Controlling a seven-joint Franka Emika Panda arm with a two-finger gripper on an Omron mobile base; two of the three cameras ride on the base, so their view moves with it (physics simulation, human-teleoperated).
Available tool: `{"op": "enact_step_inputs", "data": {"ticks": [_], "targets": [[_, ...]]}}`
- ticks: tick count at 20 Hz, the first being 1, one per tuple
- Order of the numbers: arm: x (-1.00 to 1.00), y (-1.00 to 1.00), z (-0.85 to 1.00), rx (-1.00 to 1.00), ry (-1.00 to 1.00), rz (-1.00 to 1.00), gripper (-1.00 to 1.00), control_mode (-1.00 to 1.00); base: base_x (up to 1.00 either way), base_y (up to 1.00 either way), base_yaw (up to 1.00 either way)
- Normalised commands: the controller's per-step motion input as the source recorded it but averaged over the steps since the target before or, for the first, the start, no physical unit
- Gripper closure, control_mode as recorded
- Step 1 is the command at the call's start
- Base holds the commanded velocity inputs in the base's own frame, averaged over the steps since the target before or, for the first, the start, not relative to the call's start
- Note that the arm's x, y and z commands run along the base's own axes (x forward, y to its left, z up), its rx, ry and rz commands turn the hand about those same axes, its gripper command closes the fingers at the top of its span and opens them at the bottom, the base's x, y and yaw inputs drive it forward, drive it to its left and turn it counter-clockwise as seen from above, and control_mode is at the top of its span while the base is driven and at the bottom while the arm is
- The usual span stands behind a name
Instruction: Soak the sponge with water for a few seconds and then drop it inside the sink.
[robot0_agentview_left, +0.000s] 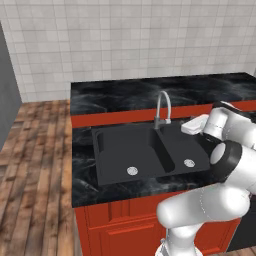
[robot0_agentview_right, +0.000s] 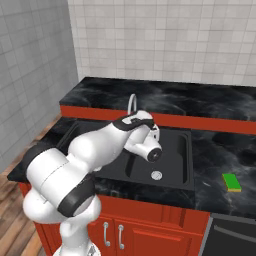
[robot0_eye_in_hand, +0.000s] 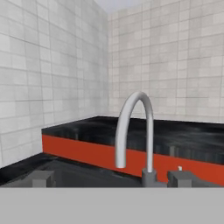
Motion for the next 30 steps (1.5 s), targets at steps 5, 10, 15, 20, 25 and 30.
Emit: {"op": "enact_step_inputs", "data": {"ticks": [5,10,15,20,25,30], "targets": [[0.00,0.00,-0.14,0.00,0.00,0.00,-1.00,-1.00,0.00,0.00,0.00],[0.03,0.00,-0.01,0.00,0.00,0.00,-1.00,-1.00,0.00,0.00,0.00],[0.08,0.00,-0.12,0.00,0.00,0.00,-1.00,-1.00,0.00,0.00,0.00],[0.16,0.00,-0.22,0.00,0.00,0.00,-1.00,-1.00,0.00,0.00,0.00],[0.21,0.00,-0.13,0.00,0.00,0.00,-1.00,-1.00,0.00,0.00,0.00],[0.27,0.00,0.00,0.00,0.00,0.00,-1.00,-1.00,0.00,0.00,0.00]]}}
